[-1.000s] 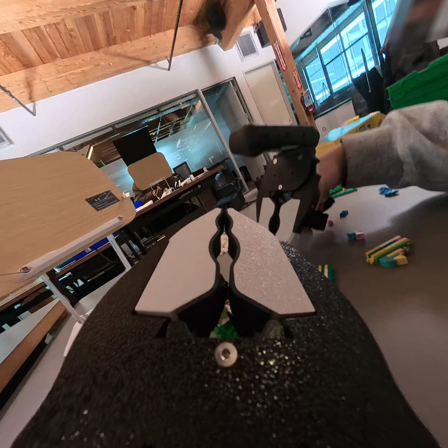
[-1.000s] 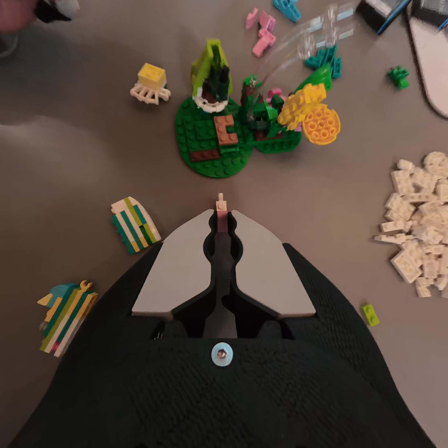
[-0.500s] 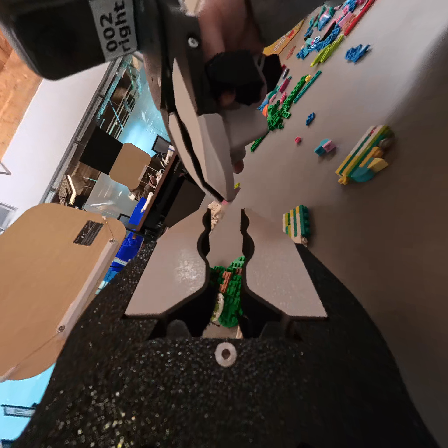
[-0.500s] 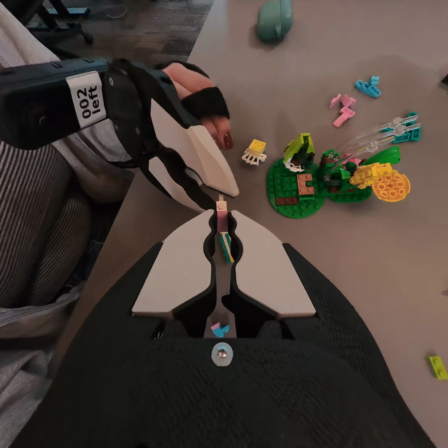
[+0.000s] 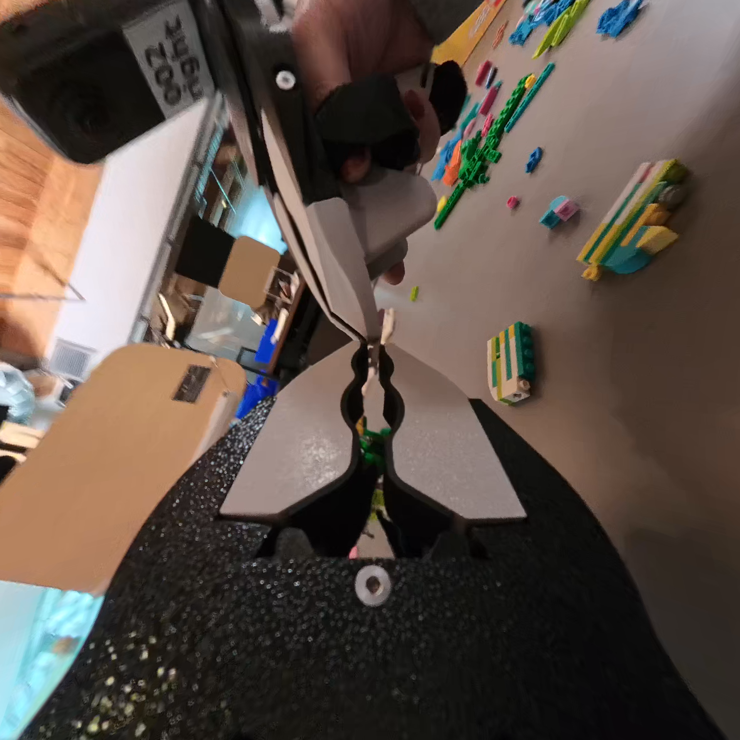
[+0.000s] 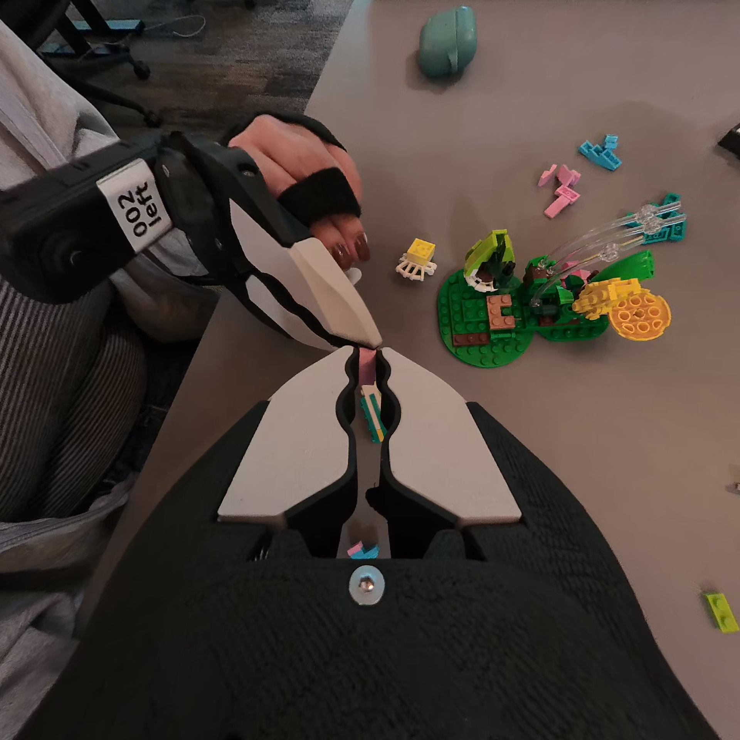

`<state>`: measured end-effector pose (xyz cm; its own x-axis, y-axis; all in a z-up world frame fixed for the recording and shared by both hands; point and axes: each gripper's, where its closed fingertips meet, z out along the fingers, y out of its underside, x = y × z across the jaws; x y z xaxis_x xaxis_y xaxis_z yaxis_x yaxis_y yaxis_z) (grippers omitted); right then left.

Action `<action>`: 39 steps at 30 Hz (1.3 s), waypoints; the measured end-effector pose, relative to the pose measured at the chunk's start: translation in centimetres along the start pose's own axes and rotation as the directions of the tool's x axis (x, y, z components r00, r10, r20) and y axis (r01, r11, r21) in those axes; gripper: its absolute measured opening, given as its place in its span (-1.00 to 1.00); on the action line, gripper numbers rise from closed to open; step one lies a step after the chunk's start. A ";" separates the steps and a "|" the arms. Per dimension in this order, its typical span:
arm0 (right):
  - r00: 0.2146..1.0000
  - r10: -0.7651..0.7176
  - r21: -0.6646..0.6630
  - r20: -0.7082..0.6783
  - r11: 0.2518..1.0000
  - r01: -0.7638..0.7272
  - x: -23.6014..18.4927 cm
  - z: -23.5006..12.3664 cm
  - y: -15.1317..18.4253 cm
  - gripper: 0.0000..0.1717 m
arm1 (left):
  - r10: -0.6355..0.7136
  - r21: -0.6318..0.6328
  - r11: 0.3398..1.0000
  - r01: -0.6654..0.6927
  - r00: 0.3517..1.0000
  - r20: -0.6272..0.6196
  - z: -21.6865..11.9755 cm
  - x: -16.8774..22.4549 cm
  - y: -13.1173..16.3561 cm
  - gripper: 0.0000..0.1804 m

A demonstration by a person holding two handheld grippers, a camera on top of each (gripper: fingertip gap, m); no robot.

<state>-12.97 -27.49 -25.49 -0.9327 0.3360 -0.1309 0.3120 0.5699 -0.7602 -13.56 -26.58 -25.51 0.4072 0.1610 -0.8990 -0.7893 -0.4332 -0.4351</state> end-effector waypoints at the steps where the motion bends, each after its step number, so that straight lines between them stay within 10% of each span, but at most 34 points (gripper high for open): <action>1: 1.000 -0.004 0.009 -0.022 1.000 0.004 0.3 0.1 -0.2 -0.93 | -0.046 -0.035 0.998 0.046 0.999 -0.017 0.1 -0.1 0.3 -0.94; 6: 0.975 -0.147 0.094 -0.164 0.982 0.163 1.1 -0.9 -2.3 -0.70 | -0.404 -0.024 0.915 0.403 0.910 -0.098 -0.2 -0.9 0.9 -0.95; 12: 0.902 -0.391 0.021 -0.181 0.916 0.401 -1.0 -1.0 -2.2 -0.90 | -0.661 0.116 0.677 0.727 0.670 -0.339 -1.8 -1.9 -1.2 -0.95; 39: 0.928 -0.368 0.126 -0.061 0.919 0.373 -2.7 -1.2 -2.6 -0.95 | -0.656 0.125 0.613 0.780 0.591 -0.469 -2.5 -1.5 -2.3 -0.94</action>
<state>-11.07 -28.90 -22.41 -0.9692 0.1475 0.1972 -0.0840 0.5549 -0.8277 -11.16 -28.06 -23.07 0.9743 -0.0364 -0.2225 -0.2236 -0.0294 -0.9742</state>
